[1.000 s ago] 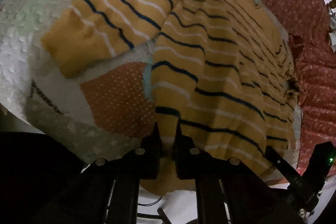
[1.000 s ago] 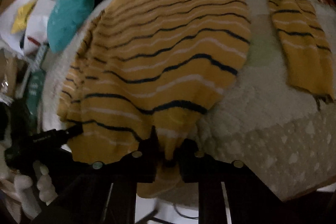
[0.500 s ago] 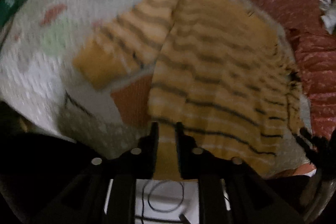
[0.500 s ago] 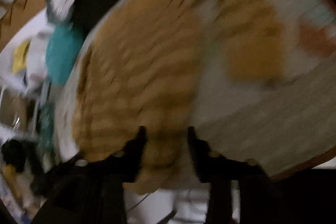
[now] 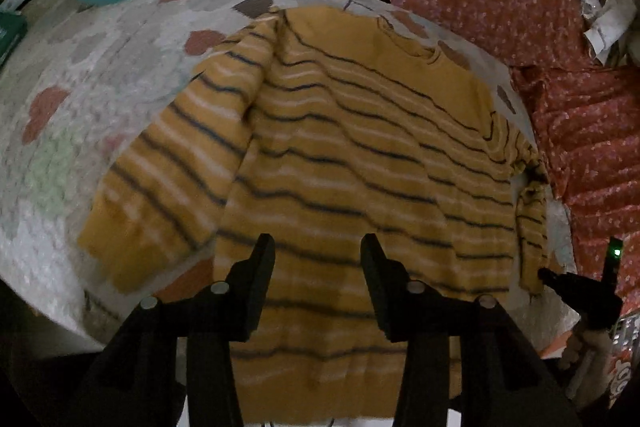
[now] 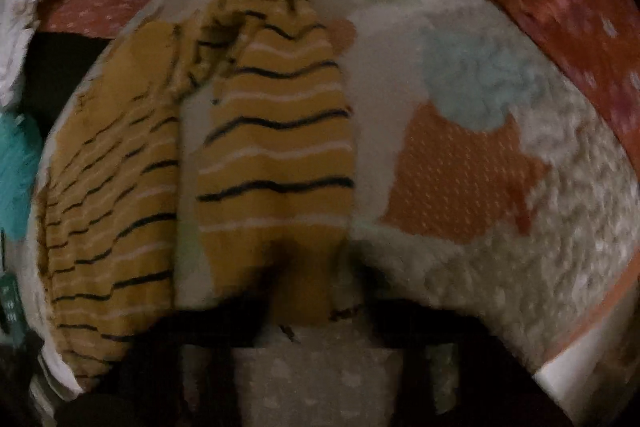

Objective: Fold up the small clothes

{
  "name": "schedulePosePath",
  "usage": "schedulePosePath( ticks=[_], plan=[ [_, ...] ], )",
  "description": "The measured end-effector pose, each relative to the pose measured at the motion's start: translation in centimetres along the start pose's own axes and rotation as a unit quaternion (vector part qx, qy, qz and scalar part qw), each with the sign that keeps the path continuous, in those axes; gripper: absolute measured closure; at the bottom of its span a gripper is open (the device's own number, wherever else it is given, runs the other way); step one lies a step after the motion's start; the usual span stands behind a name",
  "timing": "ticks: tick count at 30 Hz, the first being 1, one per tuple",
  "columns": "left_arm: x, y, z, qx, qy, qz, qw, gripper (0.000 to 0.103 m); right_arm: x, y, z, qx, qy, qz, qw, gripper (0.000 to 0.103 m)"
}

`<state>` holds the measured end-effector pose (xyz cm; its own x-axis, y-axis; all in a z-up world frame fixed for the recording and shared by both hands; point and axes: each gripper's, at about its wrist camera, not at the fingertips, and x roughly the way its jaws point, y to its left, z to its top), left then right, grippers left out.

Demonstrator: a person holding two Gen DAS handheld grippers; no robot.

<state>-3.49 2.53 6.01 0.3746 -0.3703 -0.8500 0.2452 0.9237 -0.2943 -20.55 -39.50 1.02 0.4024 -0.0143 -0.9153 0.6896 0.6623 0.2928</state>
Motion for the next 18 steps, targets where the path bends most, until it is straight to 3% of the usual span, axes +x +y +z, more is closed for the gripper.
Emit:
schedulePosePath(
  ticks=[2,4,7,9,12,14,18],
  plan=[
    [0.4,-0.4,1.0,0.001,-0.001,-0.006,1.0000,0.059,-1.7,-1.0,1.8,-0.001,-0.026,-0.028,0.999,0.096],
    [1.1,-0.6,2.4,0.006,-0.006,-0.008,0.9999,0.057,-5.3,-1.7,5.0,-0.012,-0.085,-0.086,0.993,0.096],
    [2.0,-0.6,4.4,0.010,-0.018,-0.006,0.9998,0.053,-11.7,-2.3,10.5,-0.007,-0.174,-0.166,0.971,0.096],
    [2.8,-0.1,5.7,0.010,-0.019,-0.008,0.9997,0.052,-15.1,-1.9,13.4,0.003,-0.209,-0.195,0.958,0.096],
    [3.8,1.2,7.2,-0.003,-0.023,-0.013,0.9997,0.052,-18.3,0.4,16.0,0.001,-0.244,-0.203,0.948,0.096],
    [4.4,2.5,7.7,-0.015,-0.025,-0.017,0.9994,0.052,-18.6,3.7,16.8,-0.024,-0.250,-0.195,0.948,0.096],
    [6.0,6.3,8.2,-0.072,-0.003,-0.041,0.9966,0.052,-14.6,13.4,16.3,-0.084,-0.199,-0.116,0.969,0.096]
  ],
)
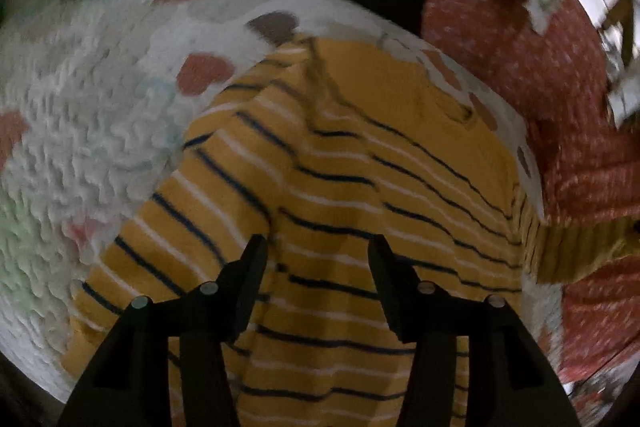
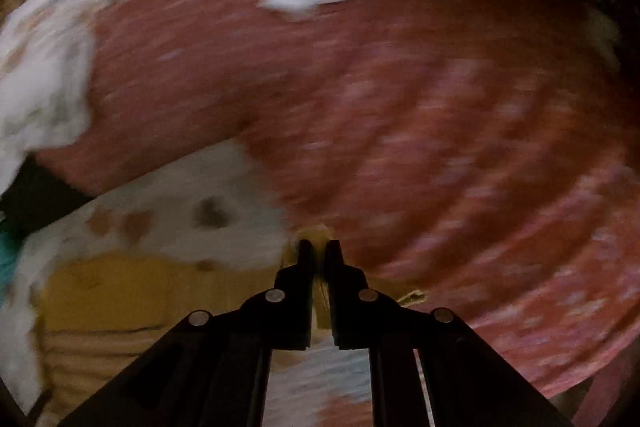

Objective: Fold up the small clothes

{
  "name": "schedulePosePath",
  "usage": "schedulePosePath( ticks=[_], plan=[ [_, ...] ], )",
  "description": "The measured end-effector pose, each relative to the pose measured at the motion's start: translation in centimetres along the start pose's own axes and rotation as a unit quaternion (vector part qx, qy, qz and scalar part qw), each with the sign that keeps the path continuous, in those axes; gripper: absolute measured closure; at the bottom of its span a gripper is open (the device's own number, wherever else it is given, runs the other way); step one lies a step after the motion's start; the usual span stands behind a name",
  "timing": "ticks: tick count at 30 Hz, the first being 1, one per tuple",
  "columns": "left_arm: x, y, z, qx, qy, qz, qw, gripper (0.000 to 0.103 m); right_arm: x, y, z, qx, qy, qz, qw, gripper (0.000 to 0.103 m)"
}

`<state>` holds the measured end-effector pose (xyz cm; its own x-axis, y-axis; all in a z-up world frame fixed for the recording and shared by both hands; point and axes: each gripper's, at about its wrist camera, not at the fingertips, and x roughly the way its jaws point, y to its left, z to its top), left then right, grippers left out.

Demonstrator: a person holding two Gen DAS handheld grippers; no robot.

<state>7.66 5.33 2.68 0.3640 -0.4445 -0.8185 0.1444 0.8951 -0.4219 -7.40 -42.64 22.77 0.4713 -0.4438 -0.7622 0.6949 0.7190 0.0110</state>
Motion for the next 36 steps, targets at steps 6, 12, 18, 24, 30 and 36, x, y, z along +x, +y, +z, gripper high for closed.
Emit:
schedulePosePath(
  ticks=[6,12,18,24,30,36],
  plan=[
    [-0.7,4.3,1.2,-0.063,0.011,-0.023,0.9977,0.048,4.0,18.1,-4.6,-0.081,0.071,0.134,0.985,0.096],
    [-1.0,7.6,1.8,-0.117,0.016,-0.042,0.9922,0.047,7.4,33.1,-9.6,-0.151,0.115,0.186,0.964,0.096],
    [-1.2,8.8,2.4,-0.128,0.023,-0.058,0.9898,0.047,11.4,39.7,-13.2,-0.164,0.155,0.187,0.956,0.096],
    [-1.2,9.2,2.5,-0.138,0.027,-0.061,0.9881,0.047,14.6,42.1,-15.2,-0.139,0.197,0.216,0.946,0.095],
    [-0.7,9.3,2.6,-0.142,0.031,-0.053,0.9879,0.046,14.5,41.7,-16.2,-0.091,0.276,0.342,0.894,0.072],
    [-0.5,10.1,2.5,-0.159,0.033,-0.049,0.9856,0.046,11.7,38.6,-14.5,-0.102,0.199,0.313,0.923,0.067]
  ],
)
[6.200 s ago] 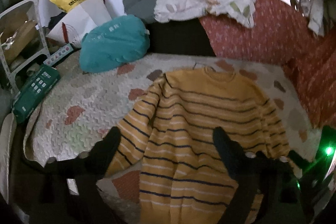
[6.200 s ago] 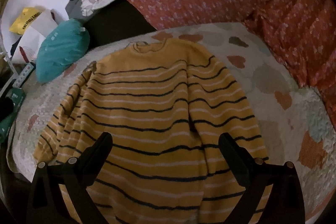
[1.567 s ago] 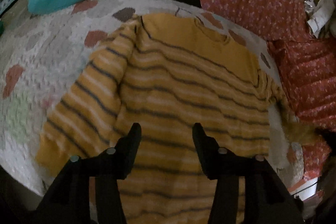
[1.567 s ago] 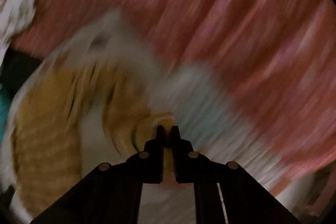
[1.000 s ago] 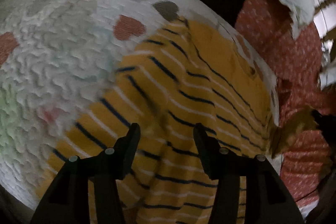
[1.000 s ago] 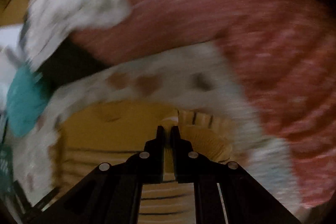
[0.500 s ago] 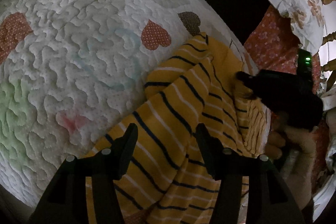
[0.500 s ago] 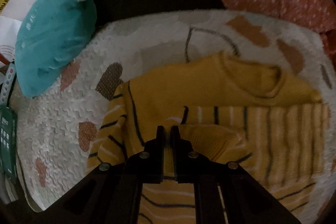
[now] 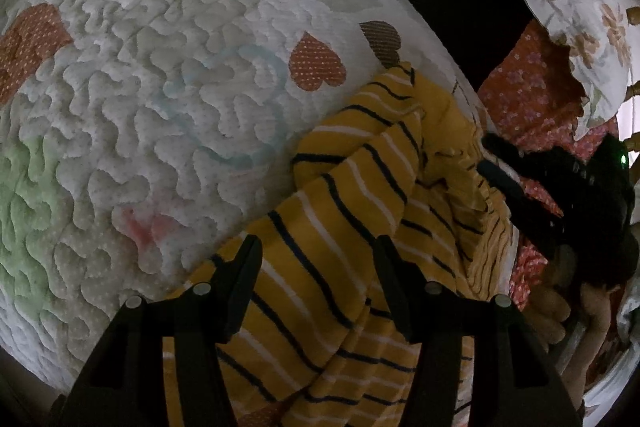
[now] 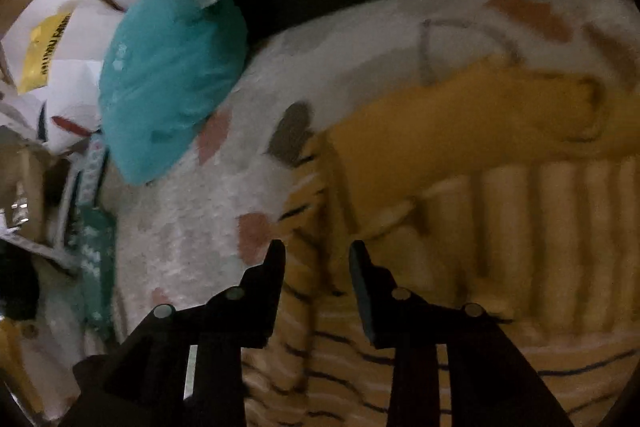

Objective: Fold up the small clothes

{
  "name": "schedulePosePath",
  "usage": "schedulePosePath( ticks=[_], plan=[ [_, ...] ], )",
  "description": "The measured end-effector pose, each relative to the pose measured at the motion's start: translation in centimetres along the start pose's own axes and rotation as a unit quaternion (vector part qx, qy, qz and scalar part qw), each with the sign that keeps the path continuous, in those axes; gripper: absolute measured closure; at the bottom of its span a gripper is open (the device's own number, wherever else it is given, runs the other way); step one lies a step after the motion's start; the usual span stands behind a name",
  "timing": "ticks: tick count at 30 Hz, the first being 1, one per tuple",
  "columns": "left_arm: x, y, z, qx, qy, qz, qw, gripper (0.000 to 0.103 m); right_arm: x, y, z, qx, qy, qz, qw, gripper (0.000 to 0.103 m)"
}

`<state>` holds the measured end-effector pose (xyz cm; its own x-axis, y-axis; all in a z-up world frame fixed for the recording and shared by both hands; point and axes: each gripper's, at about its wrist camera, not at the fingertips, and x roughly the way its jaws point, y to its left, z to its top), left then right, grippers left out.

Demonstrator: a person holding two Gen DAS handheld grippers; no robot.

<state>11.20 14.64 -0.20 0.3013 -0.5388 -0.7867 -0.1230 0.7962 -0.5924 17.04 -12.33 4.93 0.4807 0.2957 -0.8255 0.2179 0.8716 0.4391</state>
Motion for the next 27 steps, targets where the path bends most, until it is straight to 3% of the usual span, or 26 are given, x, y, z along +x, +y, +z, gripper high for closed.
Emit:
schedulePosePath(
  ticks=[4,7,10,14,15,18,20,24,27],
  plan=[
    [-1.0,1.2,0.6,-0.020,-0.017,0.003,0.9997,0.046,1.1,-2.0,-0.5,0.015,0.016,-0.023,1.000,0.067],
    [-3.1,3.9,1.5,-0.054,-0.054,0.027,0.9967,0.046,4.4,-2.8,-1.8,0.029,0.056,-0.053,0.997,0.066],
    [-5.3,7.2,2.0,-0.099,-0.085,0.051,0.9901,0.046,3.7,-0.8,-2.4,-0.018,0.031,-0.080,0.996,0.064],
    [-8.4,10.9,2.5,-0.145,-0.132,0.077,0.9777,0.046,0.8,4.1,-6.2,-0.104,0.026,-0.012,0.994,0.060],
    [-9.4,11.9,2.5,-0.156,-0.148,0.084,0.9731,0.046,0.4,5.7,-8.1,-0.133,0.039,0.011,0.990,0.053],
    [-11.9,14.5,2.4,-0.188,-0.180,0.100,0.9605,0.046,0.2,10.0,-15.2,-0.225,0.083,0.064,0.969,0.045],
    [-12.9,16.2,2.1,-0.209,-0.191,0.103,0.9535,0.046,0.7,11.5,-18.9,-0.267,0.101,0.070,0.956,0.043],
    [-14.5,19.4,1.4,-0.249,-0.202,0.105,0.9414,0.046,3.1,14.2,-24.8,-0.339,0.108,0.053,0.933,0.041],
    [-15.0,20.7,1.2,-0.261,-0.202,0.106,0.9380,0.046,4.6,15.3,-27.3,-0.394,0.081,0.000,0.915,0.035]
  ],
)
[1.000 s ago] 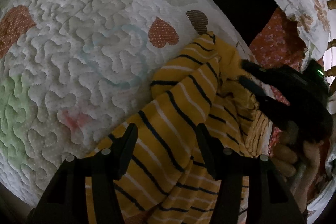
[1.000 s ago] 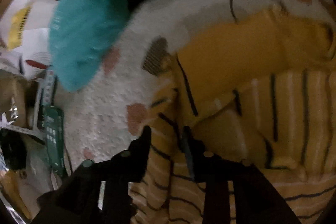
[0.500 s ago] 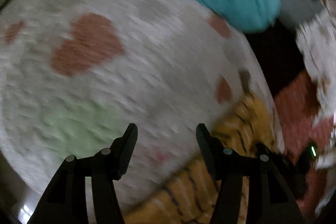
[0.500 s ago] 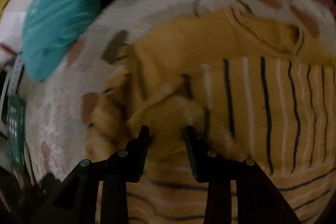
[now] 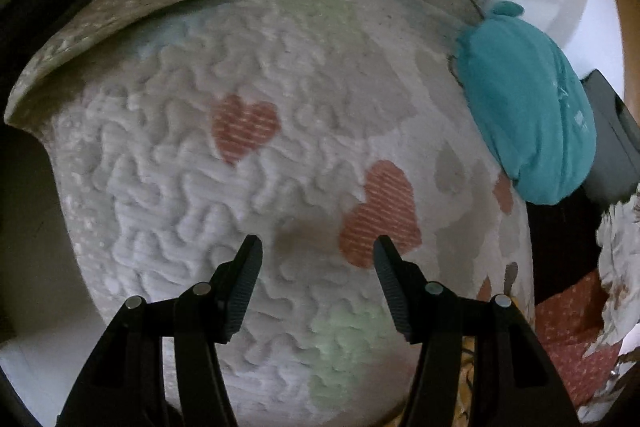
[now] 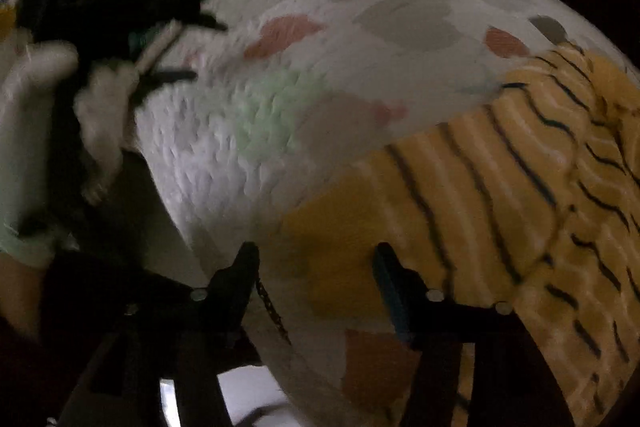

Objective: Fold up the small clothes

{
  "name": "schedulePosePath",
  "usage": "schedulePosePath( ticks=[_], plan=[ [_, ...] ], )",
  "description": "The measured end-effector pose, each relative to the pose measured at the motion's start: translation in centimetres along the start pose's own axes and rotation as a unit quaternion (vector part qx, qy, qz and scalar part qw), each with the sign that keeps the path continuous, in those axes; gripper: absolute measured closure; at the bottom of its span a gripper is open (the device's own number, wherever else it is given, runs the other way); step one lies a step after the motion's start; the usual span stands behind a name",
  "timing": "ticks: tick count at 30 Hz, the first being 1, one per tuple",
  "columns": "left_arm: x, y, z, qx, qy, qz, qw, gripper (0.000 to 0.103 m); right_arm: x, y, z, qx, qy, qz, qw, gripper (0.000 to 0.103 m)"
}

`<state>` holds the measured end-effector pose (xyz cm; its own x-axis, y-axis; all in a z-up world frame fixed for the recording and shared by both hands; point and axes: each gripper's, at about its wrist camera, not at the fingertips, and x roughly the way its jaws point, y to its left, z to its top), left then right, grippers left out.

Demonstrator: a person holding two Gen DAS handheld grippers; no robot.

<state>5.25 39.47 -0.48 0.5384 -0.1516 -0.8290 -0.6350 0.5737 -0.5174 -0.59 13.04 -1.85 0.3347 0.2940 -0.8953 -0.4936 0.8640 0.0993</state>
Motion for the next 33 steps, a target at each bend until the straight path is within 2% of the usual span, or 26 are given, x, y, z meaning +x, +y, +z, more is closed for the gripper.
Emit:
schedulePosePath(
  ticks=[1,2,3,4,5,8,10,12,14,17,18,21,24,27,29,31,32,33],
  plan=[
    [-0.2,0.5,0.1,0.000,0.001,0.000,1.0000,0.046,0.4,0.9,0.2,-0.017,-0.002,-0.025,1.000,0.035],
    [-0.1,0.7,0.4,-0.001,0.001,0.001,1.0000,0.046,0.9,1.1,0.5,-0.033,0.004,-0.051,0.998,0.043],
    [-0.1,0.7,0.4,0.001,0.003,0.000,1.0000,0.046,1.0,1.1,1.0,-0.042,0.008,-0.076,0.996,0.072],
    [-0.3,0.8,0.4,0.003,0.003,-0.001,1.0000,0.046,0.9,0.5,1.8,-0.036,0.010,-0.076,0.996,0.079],
    [-0.4,0.4,0.0,0.007,0.003,-0.002,1.0000,0.046,0.3,-0.3,2.4,-0.021,0.007,-0.066,0.998,0.092],
    [-0.1,-1.2,-0.8,0.027,0.007,-0.006,0.9996,0.046,-4.6,-3.6,5.1,0.043,-0.049,-0.042,0.997,0.093],
    [0.3,-2.7,-1.5,0.047,0.013,-0.012,0.9987,0.046,-9.4,-7.5,6.7,0.097,-0.101,-0.030,0.990,0.094],
    [0.5,-4.1,-2.4,0.065,0.019,-0.016,0.9975,0.046,-14.5,-11.8,7.5,0.151,-0.153,-0.028,0.976,0.094],
    [0.9,-5.5,-3.4,0.083,0.028,-0.023,0.9959,0.046,-19.7,-17.4,7.1,0.214,-0.200,-0.033,0.956,0.093],
    [1.7,-7.9,-5.2,0.110,0.051,-0.039,0.9918,0.046,-24.4,-24.2,4.8,0.292,-0.235,-0.066,0.925,0.093],
    [2.2,-9.0,-6.1,0.125,0.062,-0.046,0.9891,0.046,-25.5,-27.4,3.4,0.326,-0.238,-0.083,0.911,0.093],
    [3.1,-11.8,-8.6,0.168,0.081,-0.058,0.9807,0.046,-25.8,-34.1,-0.3,0.389,-0.221,-0.144,0.883,0.093],
    [3.9,-14.3,-11.1,0.209,0.095,-0.066,0.9710,0.046,-24.3,-38.7,-4.6,0.425,-0.182,-0.202,0.863,0.094],
    [4.9,-16.5,-13.8,0.247,0.114,-0.068,0.9599,0.046,-21.1,-42.8,-9.0,0.458,-0.137,-0.237,0.846,0.094],
    [5.5,-17.7,-15.3,0.268,0.124,-0.064,0.9534,0.046,-19.6,-44.3,-11.2,0.470,-0.115,-0.241,0.841,0.093],
    [6.1,-18.5,-16.6,0.282,0.132,-0.062,0.9483,0.046,-17.5,-45.9,-13.3,0.487,-0.087,-0.227,0.839,0.091],
    [6.5,-18.9,-17.3,0.289,0.141,-0.063,0.9447,0.046,-17.2,-46.1,-13.9,0.495,-0.086,-0.229,0.834,0.088],
    [6.8,-19.2,-18.0,0.296,0.150,-0.065,0.9411,0.046,-17.1,-46.2,-14.7,0.504,-0.091,-0.232,0.827,0.081]
  ],
)
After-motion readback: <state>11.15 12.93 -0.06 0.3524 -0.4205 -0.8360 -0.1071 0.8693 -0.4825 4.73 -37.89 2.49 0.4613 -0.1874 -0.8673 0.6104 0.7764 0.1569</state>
